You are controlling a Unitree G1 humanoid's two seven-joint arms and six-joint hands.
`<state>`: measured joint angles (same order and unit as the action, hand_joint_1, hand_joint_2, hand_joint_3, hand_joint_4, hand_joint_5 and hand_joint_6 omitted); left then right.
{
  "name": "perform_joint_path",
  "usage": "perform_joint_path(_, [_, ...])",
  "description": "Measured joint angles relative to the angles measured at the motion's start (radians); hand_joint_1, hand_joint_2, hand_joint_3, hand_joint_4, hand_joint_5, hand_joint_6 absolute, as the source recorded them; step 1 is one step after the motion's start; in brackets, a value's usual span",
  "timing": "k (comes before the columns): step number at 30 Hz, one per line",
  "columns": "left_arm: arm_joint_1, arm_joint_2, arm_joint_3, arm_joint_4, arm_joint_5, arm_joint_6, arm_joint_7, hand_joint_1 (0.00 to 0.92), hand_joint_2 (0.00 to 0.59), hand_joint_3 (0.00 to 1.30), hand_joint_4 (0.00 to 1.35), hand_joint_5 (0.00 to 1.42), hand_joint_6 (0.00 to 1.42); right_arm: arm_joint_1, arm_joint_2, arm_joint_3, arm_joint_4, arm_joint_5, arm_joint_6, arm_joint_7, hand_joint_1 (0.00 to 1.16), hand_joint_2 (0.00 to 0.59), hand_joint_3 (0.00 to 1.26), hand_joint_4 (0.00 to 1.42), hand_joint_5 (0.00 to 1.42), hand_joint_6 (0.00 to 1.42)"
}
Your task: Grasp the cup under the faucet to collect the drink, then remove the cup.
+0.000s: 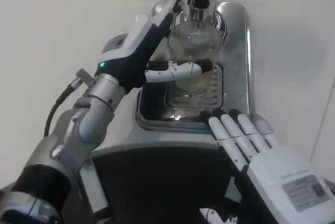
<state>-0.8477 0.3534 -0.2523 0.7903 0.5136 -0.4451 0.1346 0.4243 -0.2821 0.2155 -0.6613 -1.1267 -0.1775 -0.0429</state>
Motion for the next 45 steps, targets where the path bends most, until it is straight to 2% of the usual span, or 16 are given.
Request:
perform_joint_path(5, [0.050,0.033,0.021,-0.084,-0.011,0.013,-0.013,0.155,0.003,0.00,0.00,0.33,0.29,-0.006,0.000,0.003,0.001,0.008,0.000,0.000,0.45,0.434,0.00,0.00,0.00,0.00])
perform_joint_path(11, [0.188,0.078,0.124,-0.283,-0.089,0.098,-0.046,0.091,0.000,0.00,0.01,0.33,0.29,-0.008,0.000,0.000,0.004,0.017,-0.001,-0.001,0.45,0.434,0.00,0.00,0.00,0.00])
perform_joint_path(15, [0.271,0.087,0.170,-0.426,-0.121,0.175,-0.078,0.014,0.003,0.00,0.00,0.21,0.16,-0.009,-0.001,-0.003,0.008,0.024,-0.001,-0.003,0.45,0.434,0.00,0.00,0.00,0.00])
perform_joint_path(17, [0.298,0.082,0.184,-0.472,-0.146,0.199,-0.096,0.001,0.036,0.00,0.00,0.12,0.09,-0.011,-0.001,-0.003,0.009,0.026,-0.001,-0.003,0.45,0.434,0.00,0.00,0.00,0.00])
perform_joint_path(21, [0.365,0.015,0.229,-0.631,-0.276,0.231,-0.134,0.000,0.092,0.00,0.00,0.01,0.00,-0.010,-0.001,-0.002,0.014,0.028,-0.002,-0.003,0.45,0.434,0.00,0.00,0.00,0.00])
perform_joint_path(30, [0.397,0.007,0.317,-0.652,-0.469,0.178,-0.248,0.000,0.148,0.00,0.00,0.00,0.00,-0.007,-0.001,0.000,0.015,0.032,-0.002,-0.003,0.45,0.434,0.00,0.00,0.00,0.00])
perform_joint_path(33, [0.406,0.005,0.322,-0.674,-0.492,0.176,-0.267,0.000,0.145,0.00,0.00,0.00,0.00,-0.009,-0.001,0.003,0.021,0.030,-0.002,-0.005,0.45,0.434,0.00,0.00,0.00,0.00])
perform_joint_path(37, [0.411,-0.019,0.319,-0.803,-0.518,0.187,-0.283,0.000,0.168,0.00,0.00,0.00,0.00,-0.011,-0.001,0.014,0.024,0.023,-0.003,-0.007,0.45,0.434,0.00,0.00,0.00,0.00])
perform_joint_path(45, [0.373,-0.029,0.288,-0.841,-0.520,0.242,-0.334,0.000,0.169,0.00,0.00,0.00,0.00,-0.010,-0.002,0.014,0.026,0.024,-0.003,-0.013,0.45,0.434,0.00,0.00,0.00,0.00])
